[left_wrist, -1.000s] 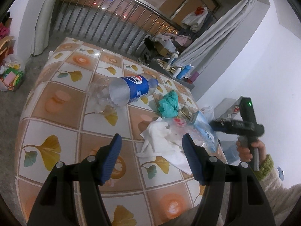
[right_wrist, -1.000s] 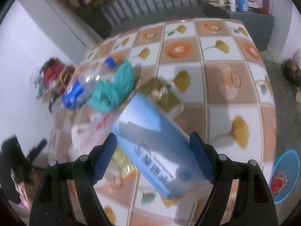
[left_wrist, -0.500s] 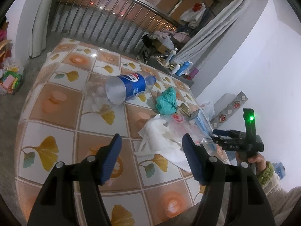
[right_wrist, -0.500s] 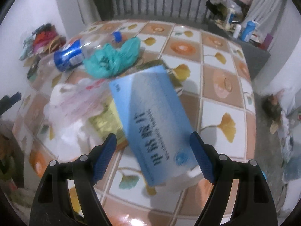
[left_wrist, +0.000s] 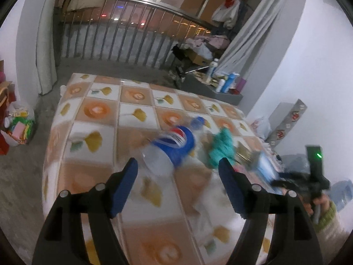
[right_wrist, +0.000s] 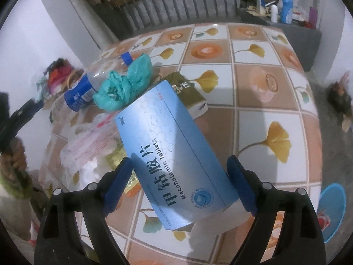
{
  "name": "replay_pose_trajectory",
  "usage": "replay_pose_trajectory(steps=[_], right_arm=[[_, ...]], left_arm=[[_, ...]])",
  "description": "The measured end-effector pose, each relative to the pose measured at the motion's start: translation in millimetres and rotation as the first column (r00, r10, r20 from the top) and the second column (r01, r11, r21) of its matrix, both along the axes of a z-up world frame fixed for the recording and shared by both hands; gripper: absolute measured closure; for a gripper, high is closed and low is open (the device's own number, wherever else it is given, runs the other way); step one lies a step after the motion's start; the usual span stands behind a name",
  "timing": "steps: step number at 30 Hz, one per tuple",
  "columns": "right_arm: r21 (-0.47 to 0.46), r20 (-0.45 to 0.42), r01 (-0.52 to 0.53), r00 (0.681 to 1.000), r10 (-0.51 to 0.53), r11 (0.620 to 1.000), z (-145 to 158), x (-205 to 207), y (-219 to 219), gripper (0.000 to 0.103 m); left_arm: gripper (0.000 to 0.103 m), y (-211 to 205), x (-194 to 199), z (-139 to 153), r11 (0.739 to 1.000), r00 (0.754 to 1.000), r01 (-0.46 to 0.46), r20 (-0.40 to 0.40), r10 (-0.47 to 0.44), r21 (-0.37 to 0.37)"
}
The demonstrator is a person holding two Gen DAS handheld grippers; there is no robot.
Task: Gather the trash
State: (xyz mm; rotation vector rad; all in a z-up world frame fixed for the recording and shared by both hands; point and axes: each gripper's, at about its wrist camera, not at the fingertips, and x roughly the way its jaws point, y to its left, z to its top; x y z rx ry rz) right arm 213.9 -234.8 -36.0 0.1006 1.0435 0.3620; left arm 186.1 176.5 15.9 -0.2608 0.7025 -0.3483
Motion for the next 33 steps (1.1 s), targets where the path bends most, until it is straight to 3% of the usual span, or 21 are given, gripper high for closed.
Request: replay_pose_trajectory(steps=[4,10,16,19,23,28,33], right_arm=[[0.032,-0.017,0.022,1.0,-0.021,0.999,0.5,-5.2,-5.7,0.03],[0.071,0.019,0.062,0.998,-0.063,0.996,23.7,-17.4,-14.6,0.027],[0.27,0.06,-0.021,0.998,0.005,0.963,75.9,-11.6,22.3,0.025],[0.373,0.009,-0.067,0.998,0.069,0.925,85.8,11.1,63.7,0.025],[0.429,-0.164,-0.032,0.98,0.112,0.903,67.4,57.2,127.0,0.025],[0.359,-0.375,0.113,0.926,0.032,0.927,18.7,100.3,176.6,0.027],[0.303,-0.443,0.217,0.894,-0.065,0.928,-6.2,115.6,188.8,0.031]], left_arm=[[0.029,5.7,38.7,-7.1,1.0,0.999,-0.023,-0.047,0.024,0.016],[0.03,7.6,58.3,-27.5,1.0,0.991,-0.024,-0.134,0.023,-0.007],[0.03,3.8,43.1,-37.2,0.998,0.989,0.003,-0.146,-0.014,-0.07],[0.03,1.8,31.6,-38.8,0.994,0.99,0.012,-0.141,-0.027,-0.108],[0.03,0.1,18.5,-39.9,0.986,0.99,0.022,-0.137,-0.045,-0.163],[0.033,1.7,11.2,-40.9,0.982,0.99,0.024,-0.135,-0.05,-0.189],[0.044,1.7,11.1,-39.9,0.979,0.989,0.047,-0.126,-0.073,-0.199]])
